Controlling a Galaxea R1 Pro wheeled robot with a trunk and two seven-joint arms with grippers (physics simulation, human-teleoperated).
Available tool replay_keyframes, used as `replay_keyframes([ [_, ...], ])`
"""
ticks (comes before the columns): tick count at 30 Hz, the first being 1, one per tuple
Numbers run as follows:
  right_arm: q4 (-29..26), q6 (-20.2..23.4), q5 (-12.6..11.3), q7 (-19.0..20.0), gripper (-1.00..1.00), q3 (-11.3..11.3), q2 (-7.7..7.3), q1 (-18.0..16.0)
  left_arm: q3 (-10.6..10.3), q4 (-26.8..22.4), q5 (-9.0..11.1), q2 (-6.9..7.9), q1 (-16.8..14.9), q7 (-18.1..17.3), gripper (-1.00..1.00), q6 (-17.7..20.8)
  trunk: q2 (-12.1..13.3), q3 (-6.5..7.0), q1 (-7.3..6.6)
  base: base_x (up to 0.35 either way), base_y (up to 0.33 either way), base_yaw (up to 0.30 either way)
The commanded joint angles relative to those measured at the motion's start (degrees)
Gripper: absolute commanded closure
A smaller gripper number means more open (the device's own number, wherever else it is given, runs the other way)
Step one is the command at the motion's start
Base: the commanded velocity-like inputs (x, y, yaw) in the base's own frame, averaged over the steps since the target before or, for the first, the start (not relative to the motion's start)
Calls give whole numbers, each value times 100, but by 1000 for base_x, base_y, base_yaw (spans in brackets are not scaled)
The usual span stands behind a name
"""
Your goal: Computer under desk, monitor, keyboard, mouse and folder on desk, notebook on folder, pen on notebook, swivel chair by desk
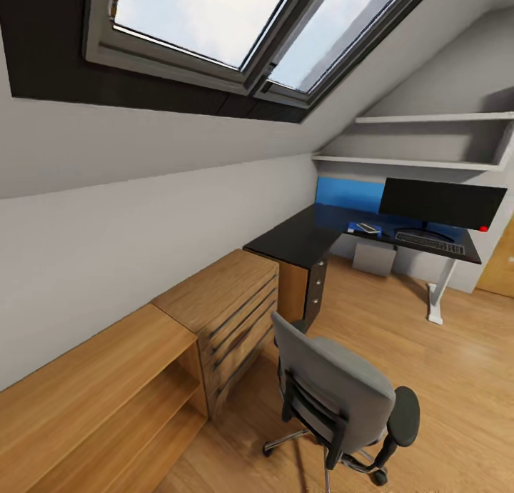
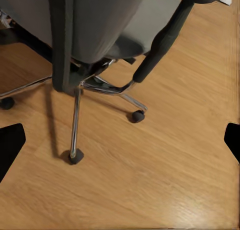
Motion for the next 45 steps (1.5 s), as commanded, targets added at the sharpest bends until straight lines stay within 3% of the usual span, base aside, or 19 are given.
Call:
replay_keyframes([
  [1, 12, -12, -18, -31, -100, 48, 3, -8, 49, 3, -24, 1, -4, -36, -100, -15, -13, -13, 4, 0, 0, -275],
  [24, 12, -12, -18, -31, -100, 48, 5, -8, 53, 3, -24, 1, -4, -34, -100, -15, -13, -33, 4, 0, 0, -265],
  [45, 12, -12, -18, -31, -100, 48, 6, -8, 55, 3, -24, 1, -4, -30, -100, -15, -13, -207, 4, 0, 1, -110],
])
